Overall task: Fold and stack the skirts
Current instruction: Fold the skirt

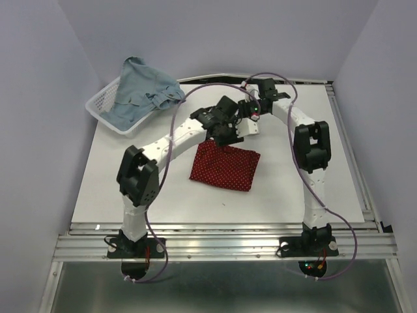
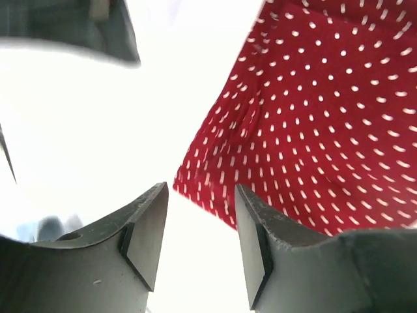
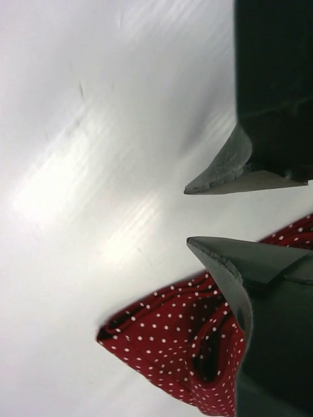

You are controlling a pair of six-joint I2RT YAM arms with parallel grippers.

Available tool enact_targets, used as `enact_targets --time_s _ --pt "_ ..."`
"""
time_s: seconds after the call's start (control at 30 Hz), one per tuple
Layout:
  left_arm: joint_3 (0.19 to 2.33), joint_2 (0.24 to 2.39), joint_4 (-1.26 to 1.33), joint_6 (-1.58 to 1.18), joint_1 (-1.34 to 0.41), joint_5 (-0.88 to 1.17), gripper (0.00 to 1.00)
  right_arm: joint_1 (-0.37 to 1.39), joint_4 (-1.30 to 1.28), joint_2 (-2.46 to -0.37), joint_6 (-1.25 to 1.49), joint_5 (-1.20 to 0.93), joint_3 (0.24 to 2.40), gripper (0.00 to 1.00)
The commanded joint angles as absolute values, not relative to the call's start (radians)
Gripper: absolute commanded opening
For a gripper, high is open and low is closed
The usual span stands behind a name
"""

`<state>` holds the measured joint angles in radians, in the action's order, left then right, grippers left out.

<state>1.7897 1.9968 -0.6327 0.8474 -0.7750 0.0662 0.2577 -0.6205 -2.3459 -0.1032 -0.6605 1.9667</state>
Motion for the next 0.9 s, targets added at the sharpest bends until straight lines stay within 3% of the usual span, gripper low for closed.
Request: enact_targets --time_s 0.0,0.1,0.23,0.4,0.5,0.67,0.87 --pt "1.663 1.757 -0.507 0.550 -0.710 0.137 0.56 0.178 -0.604 -2.225 -0.052 -0.607 2.042 0.41" --pt "1.493 1.655 -0.396 0.376 -0.660 0.264 0.54 0.178 -0.597 -2.122 -0.005 -0.659 1.924 0.46" --pt "1.256 1.559 -0.183 0.108 -0.548 0.527 0.51 0.178 -0.536 -1.909 0.156 -0.880 1.653 0.48" --pt "1.166 1.606 -0.046 0.020 -0.512 0.641 0.47 0.268 -0.343 -1.743 0.319 -1.061 1.346 0.48" --pt "1.166 1.664 0.004 0.006 -0.499 0.682 0.45 0.342 -0.200 -1.638 0.373 -1.051 1.139 0.50" --pt "1.207 1.818 0.126 -0.110 -0.469 0.723 0.45 0.374 -0.167 -1.706 0.341 -1.046 1.019 0.48" --pt "1.267 1.973 0.137 -0.167 -0.390 0.655 0.43 0.345 -0.219 -1.842 0.232 -0.881 0.992 0.47"
